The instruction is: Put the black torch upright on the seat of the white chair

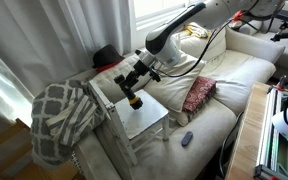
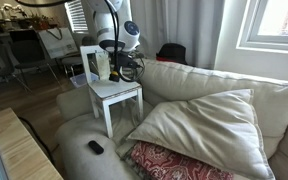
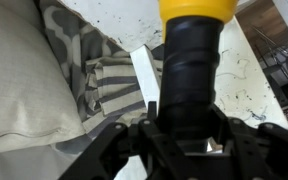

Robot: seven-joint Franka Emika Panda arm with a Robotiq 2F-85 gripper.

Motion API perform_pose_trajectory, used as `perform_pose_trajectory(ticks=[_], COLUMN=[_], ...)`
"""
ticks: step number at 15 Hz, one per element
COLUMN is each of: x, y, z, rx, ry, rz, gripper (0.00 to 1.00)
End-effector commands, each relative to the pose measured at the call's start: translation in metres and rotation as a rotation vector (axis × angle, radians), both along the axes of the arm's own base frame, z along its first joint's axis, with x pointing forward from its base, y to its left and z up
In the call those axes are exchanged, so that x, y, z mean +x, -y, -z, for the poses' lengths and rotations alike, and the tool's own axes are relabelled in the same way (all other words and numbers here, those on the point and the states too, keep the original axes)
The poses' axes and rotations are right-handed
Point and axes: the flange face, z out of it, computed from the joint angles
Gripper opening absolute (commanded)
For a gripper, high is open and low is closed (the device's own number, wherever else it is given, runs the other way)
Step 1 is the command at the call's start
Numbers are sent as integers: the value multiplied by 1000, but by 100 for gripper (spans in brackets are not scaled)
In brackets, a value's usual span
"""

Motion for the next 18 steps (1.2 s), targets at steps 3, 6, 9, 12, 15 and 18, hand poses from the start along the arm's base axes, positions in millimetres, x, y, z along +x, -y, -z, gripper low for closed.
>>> perform_pose_trajectory(ticks=[3,6,9,12,15,18], x=[-22,-20,-20,-28,-37,-47], y=[-4,-7,-6,-2,-3,6], z=[8,17,17,29,27,36], rx=[86,47,63,46,67,45], ry=[179,134,145,205,279,257], rz=[-13,-25,-20,-89,-126,-135], gripper=[25,50,25,25,25,25])
